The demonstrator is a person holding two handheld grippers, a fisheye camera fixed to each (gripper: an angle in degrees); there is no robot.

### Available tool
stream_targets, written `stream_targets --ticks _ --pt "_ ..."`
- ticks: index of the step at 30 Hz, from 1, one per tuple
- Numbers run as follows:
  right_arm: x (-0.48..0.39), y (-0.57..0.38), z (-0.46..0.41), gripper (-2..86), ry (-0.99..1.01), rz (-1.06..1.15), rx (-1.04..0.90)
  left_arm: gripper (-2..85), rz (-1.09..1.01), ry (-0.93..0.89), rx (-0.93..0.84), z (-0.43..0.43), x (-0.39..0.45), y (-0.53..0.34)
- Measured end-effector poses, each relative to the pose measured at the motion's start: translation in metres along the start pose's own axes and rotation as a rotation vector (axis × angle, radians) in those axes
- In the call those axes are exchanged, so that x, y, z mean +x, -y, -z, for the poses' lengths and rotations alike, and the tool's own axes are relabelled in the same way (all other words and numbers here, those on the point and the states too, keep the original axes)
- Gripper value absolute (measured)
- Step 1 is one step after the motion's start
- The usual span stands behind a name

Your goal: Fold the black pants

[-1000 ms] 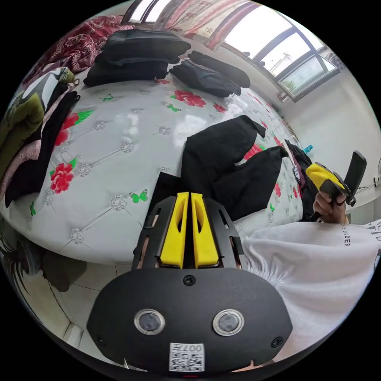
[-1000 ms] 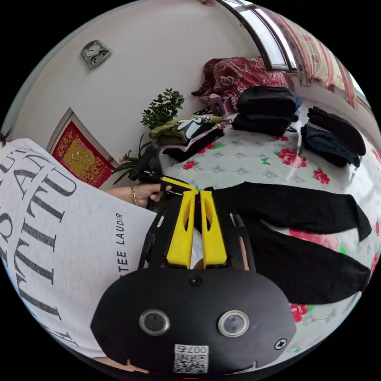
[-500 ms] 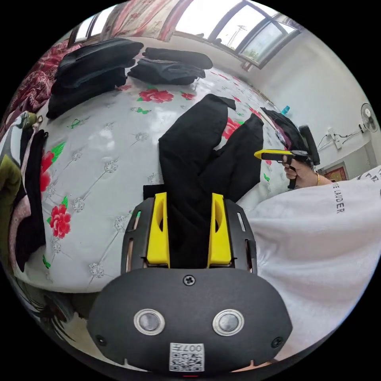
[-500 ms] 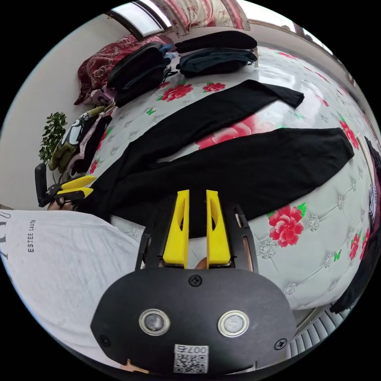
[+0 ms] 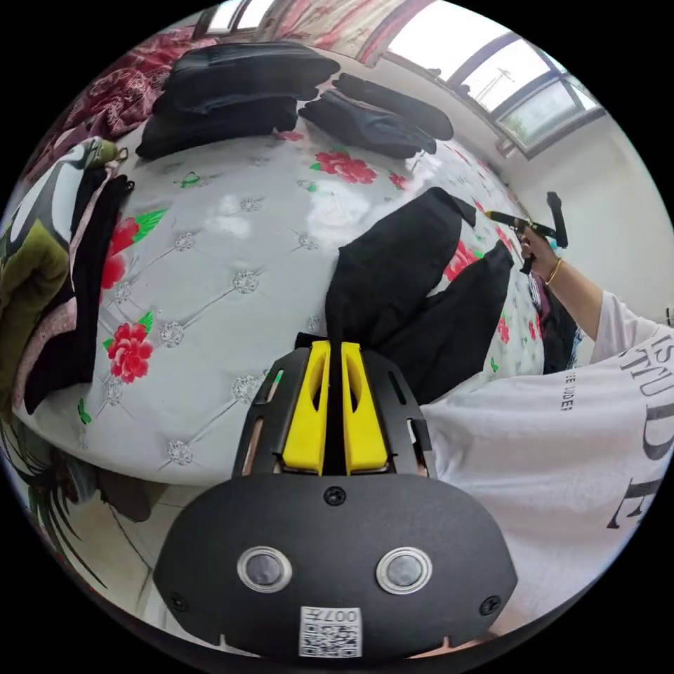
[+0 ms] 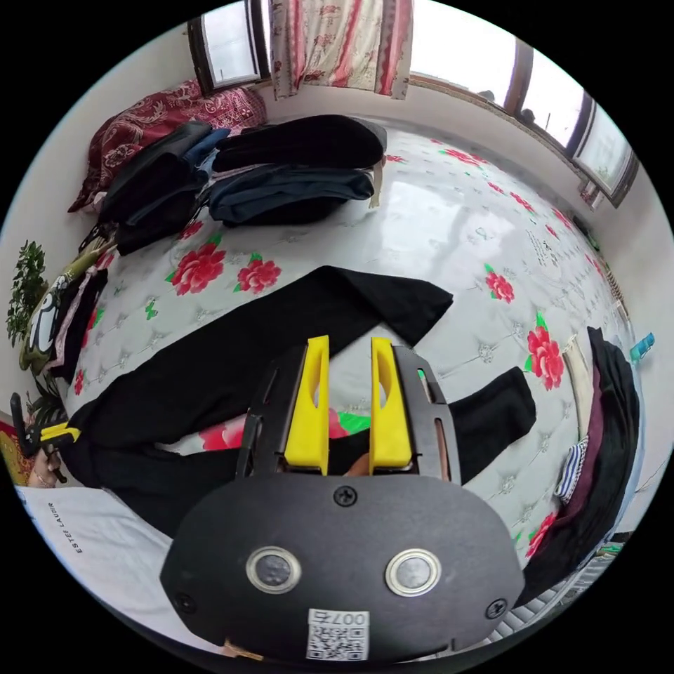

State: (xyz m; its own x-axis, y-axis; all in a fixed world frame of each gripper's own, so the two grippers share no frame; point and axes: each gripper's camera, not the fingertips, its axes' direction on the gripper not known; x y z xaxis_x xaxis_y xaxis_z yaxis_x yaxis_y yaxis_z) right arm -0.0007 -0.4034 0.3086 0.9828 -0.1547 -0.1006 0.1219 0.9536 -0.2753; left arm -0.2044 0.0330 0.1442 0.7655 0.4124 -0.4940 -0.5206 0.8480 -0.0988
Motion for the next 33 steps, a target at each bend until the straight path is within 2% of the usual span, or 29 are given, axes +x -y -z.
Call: stream_targets --ticks 3,7,8,11,14,17,21,24,26,29,32,33 --pt "0.019 0.035 -0.035 5.3 -0.024 0.016 -0.079 -0.1 0.110 -0.072 0.065 0.023 -0.015 0.009" --pt "0.041 0.054 -0.092 3.8 0.015 0.028 -0.288 -0.3 0.132 -0.048 0.091 0.033 -0.017 0.037" --pt "0.044 0.057 -0.088 3.3 0.035 0.027 -0.237 -0.3 0.116 -0.034 0.093 0.034 -0.017 0.051" --pt "0.066 0.070 -0.084 0.9 -0.011 -0.042 -0.251 -0.3 0.056 -0.010 0.119 0.039 -0.014 0.095" --pt "0.079 0.072 -0.040 0.1 -0.060 -0.025 -0.094 -0.3 -0.023 -0.034 0.191 0.058 -0.004 0.134" --pt "0.097 0.056 0.040 -0.1 -0.076 -0.043 0.129 -0.3 -0.149 -0.032 0.257 0.087 0.015 0.148" --pt "0.124 -0.017 0.154 -0.2 -0.078 -0.100 0.373 -0.4 -0.289 -0.012 0.267 0.120 0.030 0.114" --pt "0.140 -0.090 0.203 -0.3 -0.080 -0.132 0.401 -0.4 -0.357 0.005 0.216 0.126 0.034 0.071" --pt "0.146 -0.136 0.212 -0.3 -0.092 -0.161 0.354 -0.3 -0.372 -0.003 0.150 0.119 0.033 0.048" --pt "0.155 -0.201 0.188 -0.2 -0.174 -0.230 0.139 0.3 -0.380 -0.088 -0.025 0.090 0.029 0.019" --pt "0.173 -0.261 0.114 -0.1 -0.140 -0.353 -0.228 1.7 -0.383 -0.205 -0.218 0.045 0.019 -0.004" --pt "0.177 -0.282 0.082 0.0 -0.101 -0.384 -0.413 2.4 -0.335 -0.197 -0.269 0.031 0.012 -0.010"
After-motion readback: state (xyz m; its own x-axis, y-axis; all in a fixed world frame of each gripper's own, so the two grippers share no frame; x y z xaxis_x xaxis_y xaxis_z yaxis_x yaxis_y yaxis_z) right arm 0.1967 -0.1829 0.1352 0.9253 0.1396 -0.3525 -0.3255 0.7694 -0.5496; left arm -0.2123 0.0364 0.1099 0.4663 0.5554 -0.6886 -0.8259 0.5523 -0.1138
